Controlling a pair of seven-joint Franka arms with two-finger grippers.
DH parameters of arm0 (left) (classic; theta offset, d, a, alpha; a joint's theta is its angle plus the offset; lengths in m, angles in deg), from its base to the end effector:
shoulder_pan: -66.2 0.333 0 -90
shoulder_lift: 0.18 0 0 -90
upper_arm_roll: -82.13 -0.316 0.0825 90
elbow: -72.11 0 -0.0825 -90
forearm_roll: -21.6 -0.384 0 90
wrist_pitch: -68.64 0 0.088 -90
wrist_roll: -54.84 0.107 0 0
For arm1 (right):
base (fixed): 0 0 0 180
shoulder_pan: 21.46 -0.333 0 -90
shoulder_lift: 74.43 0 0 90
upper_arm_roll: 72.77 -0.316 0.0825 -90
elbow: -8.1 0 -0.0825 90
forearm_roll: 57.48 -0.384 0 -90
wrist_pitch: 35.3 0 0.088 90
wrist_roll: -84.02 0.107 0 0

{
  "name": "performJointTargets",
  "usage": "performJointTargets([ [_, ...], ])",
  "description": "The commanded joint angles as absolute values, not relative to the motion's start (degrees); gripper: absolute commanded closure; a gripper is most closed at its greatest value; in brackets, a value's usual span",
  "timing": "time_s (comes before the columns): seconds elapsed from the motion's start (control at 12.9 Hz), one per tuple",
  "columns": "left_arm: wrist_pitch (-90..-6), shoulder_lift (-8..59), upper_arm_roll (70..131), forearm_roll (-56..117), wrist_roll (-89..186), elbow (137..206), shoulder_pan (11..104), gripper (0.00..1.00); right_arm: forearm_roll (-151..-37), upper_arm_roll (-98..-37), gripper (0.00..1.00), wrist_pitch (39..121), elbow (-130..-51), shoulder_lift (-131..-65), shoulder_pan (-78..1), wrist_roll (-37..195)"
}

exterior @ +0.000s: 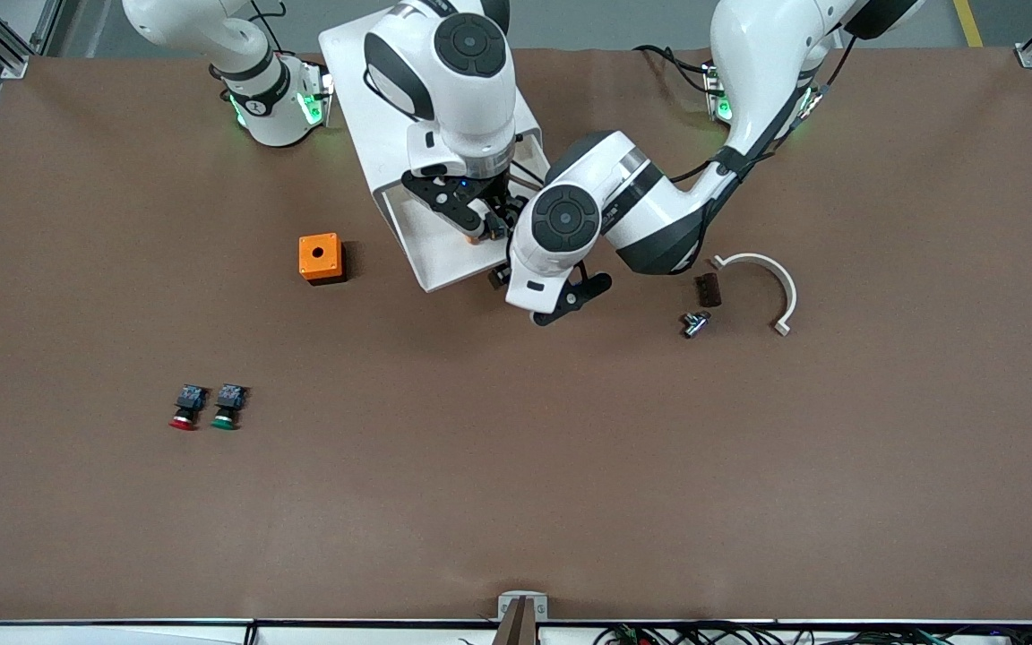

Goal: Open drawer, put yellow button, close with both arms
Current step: 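Push the drawer shut with the left gripper while the right gripper withdraws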

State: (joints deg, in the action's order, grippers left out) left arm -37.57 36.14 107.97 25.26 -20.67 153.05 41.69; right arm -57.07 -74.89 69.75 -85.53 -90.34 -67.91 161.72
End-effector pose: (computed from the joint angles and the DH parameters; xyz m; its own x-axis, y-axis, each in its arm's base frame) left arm 0.4864 -0.5017 0.3497 0.8102 0.4777 -0.3396 0.4881 -0.8707 -0.0601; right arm 0.4220 0.4742 0.4501 0.8735 -0.4864 -0.0200 -0.4838 -0.8719 0.0756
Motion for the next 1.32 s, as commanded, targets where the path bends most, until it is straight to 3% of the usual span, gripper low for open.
performJointTargets([
  [0.0, -38.1, 36.2, 108.1, 27.9, -21.4, 153.5, 40.6, 0.0, -55.8, -74.2, 0.0, 60.8, -78.6, -90.0, -64.2, 145.3],
  [0.54, -38.7, 37.3, 108.1, 34.0, -21.5, 153.5, 37.1, 0.0, -55.9, -74.2, 0.0, 58.3, -76.5, -86.0, -43.6, 105.3],
  [0.93, -38.8, 37.8, 108.1, 36.6, -22.8, 153.6, 33.8, 0.0, -55.8, -74.2, 0.0, 58.6, -76.6, -86.6, -29.8, 90.6],
  [1.24, -38.8, 37.9, 108.0, 36.6, -25.4, 153.7, 31.5, 0.0, -55.7, -74.2, 0.0, 58.5, -76.6, -86.4, -24.1, 84.6],
])
